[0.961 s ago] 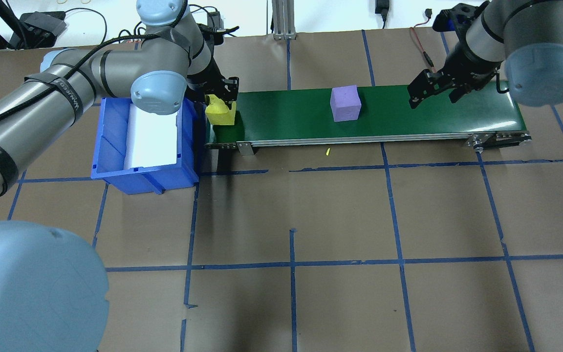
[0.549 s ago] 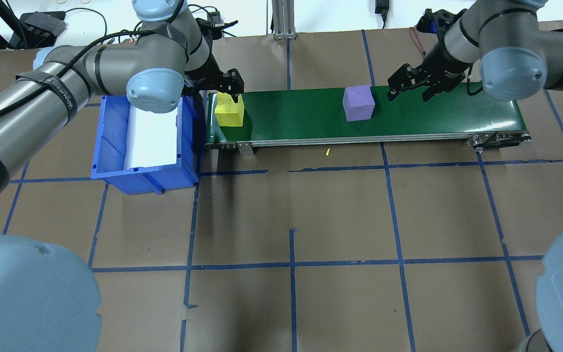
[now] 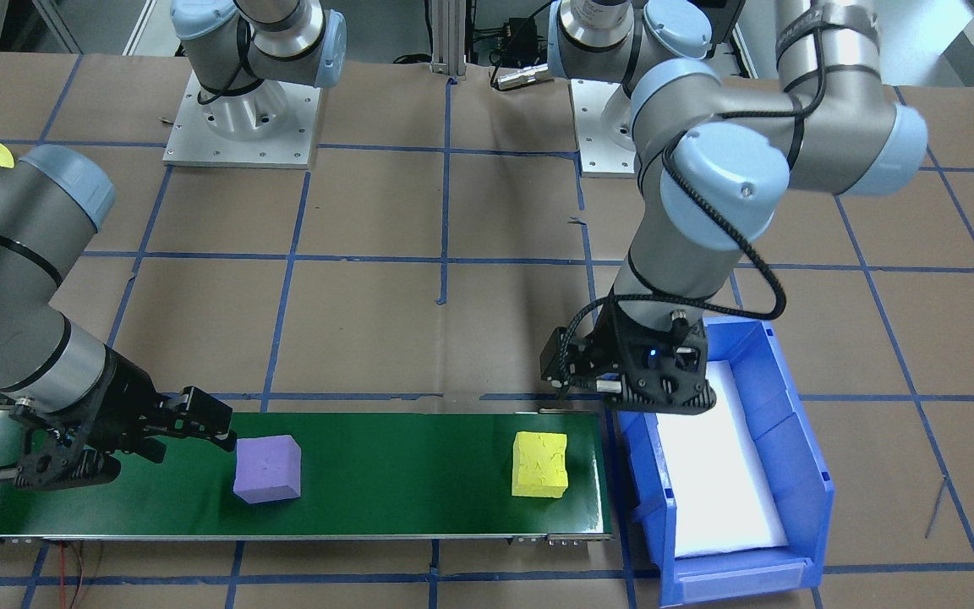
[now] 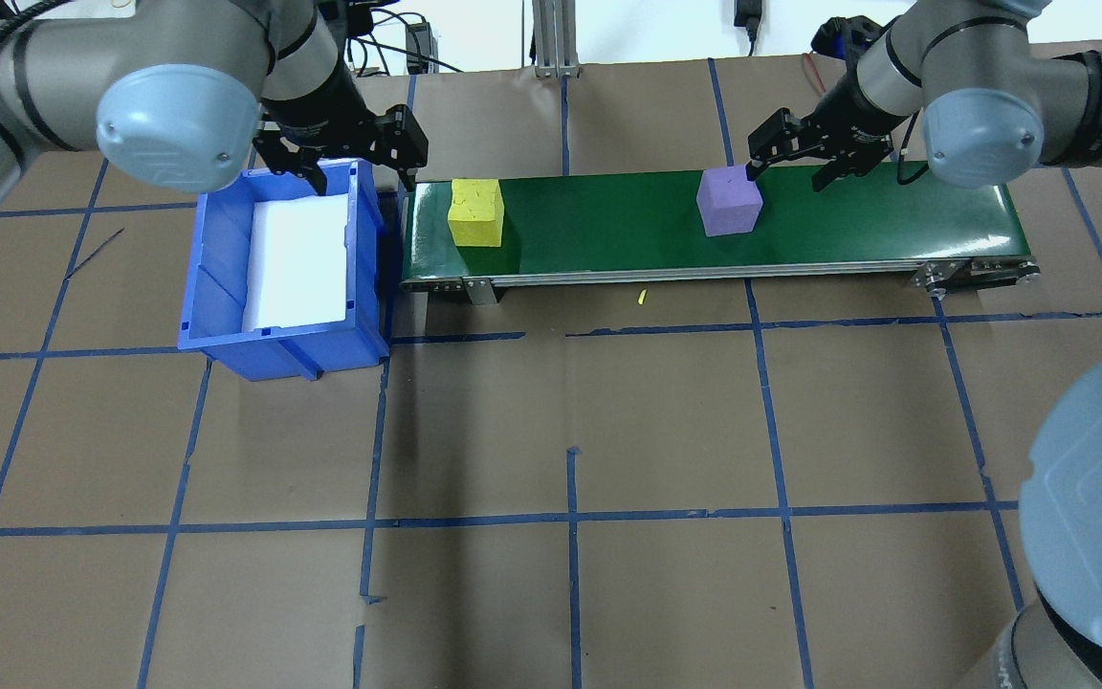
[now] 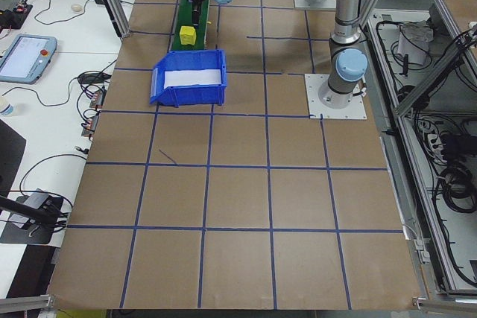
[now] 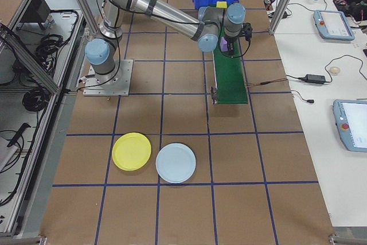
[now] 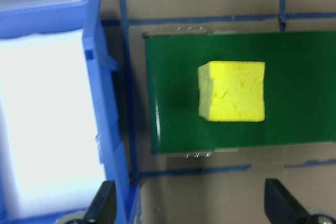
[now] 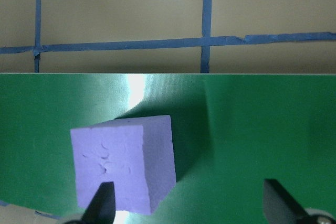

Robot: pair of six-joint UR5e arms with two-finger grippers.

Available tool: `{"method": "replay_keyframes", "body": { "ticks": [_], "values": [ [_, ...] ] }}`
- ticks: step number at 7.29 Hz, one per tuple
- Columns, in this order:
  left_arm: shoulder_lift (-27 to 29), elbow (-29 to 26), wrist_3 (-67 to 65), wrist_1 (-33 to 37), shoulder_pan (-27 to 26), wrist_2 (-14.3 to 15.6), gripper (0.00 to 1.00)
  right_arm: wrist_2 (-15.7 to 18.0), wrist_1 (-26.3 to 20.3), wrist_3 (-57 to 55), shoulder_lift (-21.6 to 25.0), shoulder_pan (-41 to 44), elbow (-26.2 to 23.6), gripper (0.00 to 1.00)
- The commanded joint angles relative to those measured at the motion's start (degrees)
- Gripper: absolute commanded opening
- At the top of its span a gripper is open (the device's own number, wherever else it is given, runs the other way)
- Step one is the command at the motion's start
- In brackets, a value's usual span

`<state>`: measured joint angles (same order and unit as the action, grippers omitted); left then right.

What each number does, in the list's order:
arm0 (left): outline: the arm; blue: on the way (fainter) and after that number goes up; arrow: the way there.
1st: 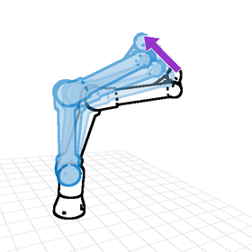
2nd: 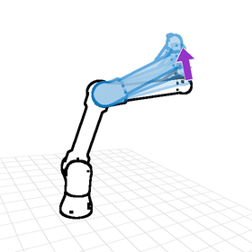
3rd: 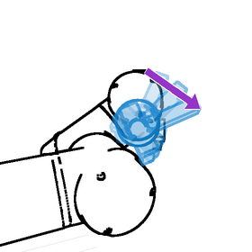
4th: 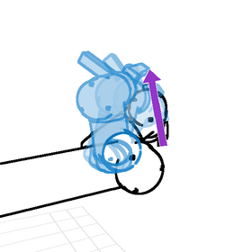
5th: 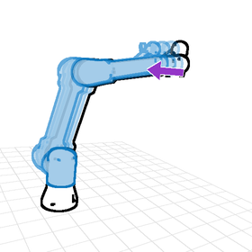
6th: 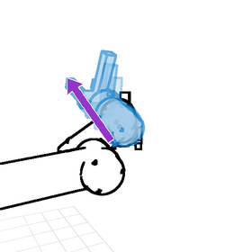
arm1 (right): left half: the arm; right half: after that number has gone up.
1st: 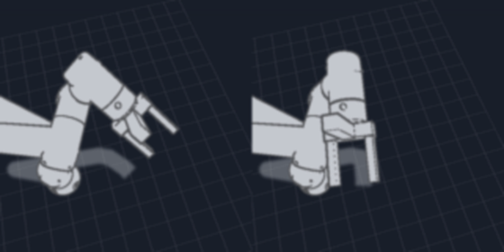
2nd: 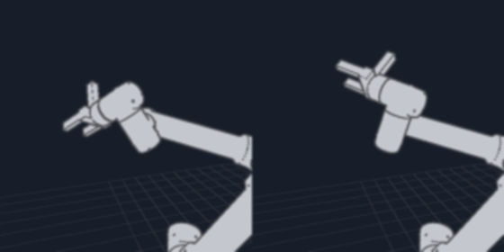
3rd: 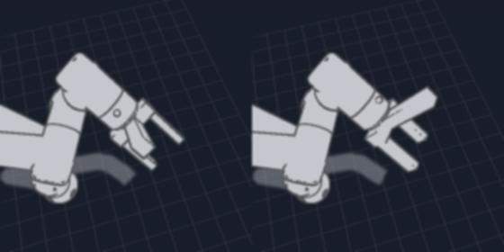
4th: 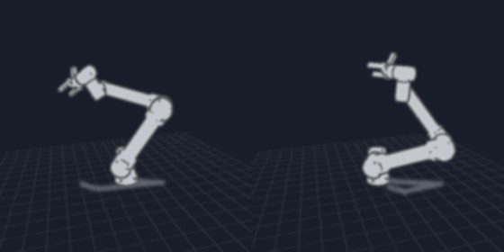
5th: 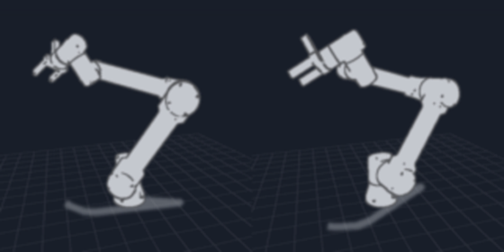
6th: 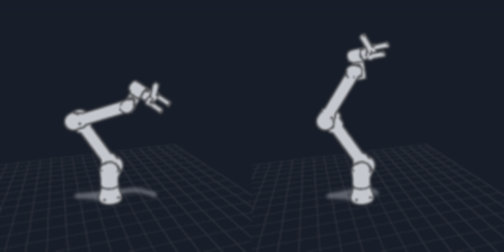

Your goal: Move block left to right into plate

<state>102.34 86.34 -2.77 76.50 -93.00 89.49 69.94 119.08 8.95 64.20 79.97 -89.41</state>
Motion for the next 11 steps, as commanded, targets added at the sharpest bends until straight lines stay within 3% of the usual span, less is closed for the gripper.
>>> {"method": "replay_keyframes", "body": {
  "ticks": [1,3,6,7,8,9,10,11],
  "values": [
    [-7.99,0.15,0.22,8.98,3.43,1.38,1.00,-0.06,0.01,-2.96,-0.82,0.01,0.64,0.99],
    [-12.32,0.06,0.22,15.42,3.18,3.56,1.00,-0.06,0.01,-3.42,-1.00,0.01,0.56,0.99],
    [-13.65,1.54,-0.83,15.96,3.62,2.89,1.00,-0.06,0.28,-2.63,-1.09,0.01,-0.23,0.98],
    [-14.52,2.25,0.03,16.05,3.96,3.05,1.00,1.07,1.06,0.68,-1.44,0.01,-1.89,0.86],
    [-15.14,2.52,1.17,16.49,4.49,3.05,1.00,5.95,3.42,4.80,-1.53,-0.08,-3.64,0.69],
    [-15.15,2.78,4.40,16.49,5.54,1.14,1.00,7.39,4.31,8.59,-0.83,-0.08,-3.14,0.54],
    [-15.24,2.87,4.35,16.58,6.42,-0.53,1.00,7.67,4.32,11.76,-0.65,-0.17,-1.83,0.46],
    [-15.41,2.87,4.44,16.49,6.69,-0.55,1.00,11.24,4.23,18.31,-0.22,-0.95,-0.51,0.46]
  ]
}}
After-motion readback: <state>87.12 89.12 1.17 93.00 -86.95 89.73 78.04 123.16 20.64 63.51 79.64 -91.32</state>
